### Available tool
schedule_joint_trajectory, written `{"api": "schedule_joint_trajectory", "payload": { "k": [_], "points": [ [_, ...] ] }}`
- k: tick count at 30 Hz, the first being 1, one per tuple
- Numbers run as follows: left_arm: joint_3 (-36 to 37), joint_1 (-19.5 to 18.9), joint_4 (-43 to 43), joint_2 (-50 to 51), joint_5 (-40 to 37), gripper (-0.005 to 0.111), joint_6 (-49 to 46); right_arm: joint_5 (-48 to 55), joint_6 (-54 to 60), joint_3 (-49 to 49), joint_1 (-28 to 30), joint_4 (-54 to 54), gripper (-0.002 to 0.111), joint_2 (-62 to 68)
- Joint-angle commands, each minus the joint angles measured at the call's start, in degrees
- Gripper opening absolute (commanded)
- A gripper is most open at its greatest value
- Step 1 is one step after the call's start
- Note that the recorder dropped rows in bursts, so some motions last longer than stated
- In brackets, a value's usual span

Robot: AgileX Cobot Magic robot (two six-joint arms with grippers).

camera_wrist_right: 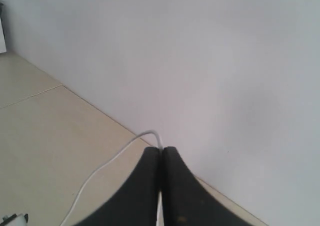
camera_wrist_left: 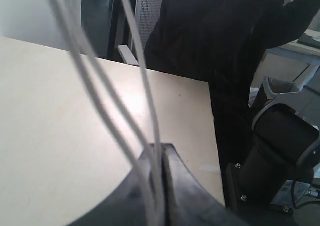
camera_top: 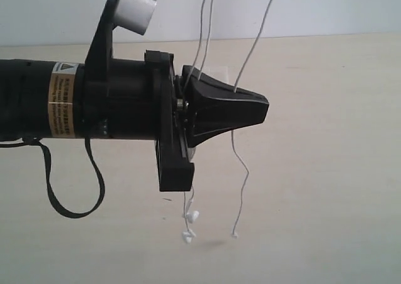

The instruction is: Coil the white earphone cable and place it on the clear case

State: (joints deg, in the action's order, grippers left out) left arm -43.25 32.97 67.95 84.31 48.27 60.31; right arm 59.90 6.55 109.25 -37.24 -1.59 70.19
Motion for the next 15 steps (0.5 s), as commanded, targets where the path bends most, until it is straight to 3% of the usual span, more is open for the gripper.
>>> {"api": "schedule_joint_trajectory", "payload": {
  "k": [1,15],
  "points": [
    [-0.25,0.22,2.20,-0.71,0.89,0.000,1.75,0.24,-0.72,-0.03,-0.10,-0.38,0.000,-0.16],
    [-0.25,0.10,2.19,-0.84,2.86,0.000,1.47,4.78,-2.27,-0.03,-0.10,-6.58,0.000,-1.31]
  ]
}}
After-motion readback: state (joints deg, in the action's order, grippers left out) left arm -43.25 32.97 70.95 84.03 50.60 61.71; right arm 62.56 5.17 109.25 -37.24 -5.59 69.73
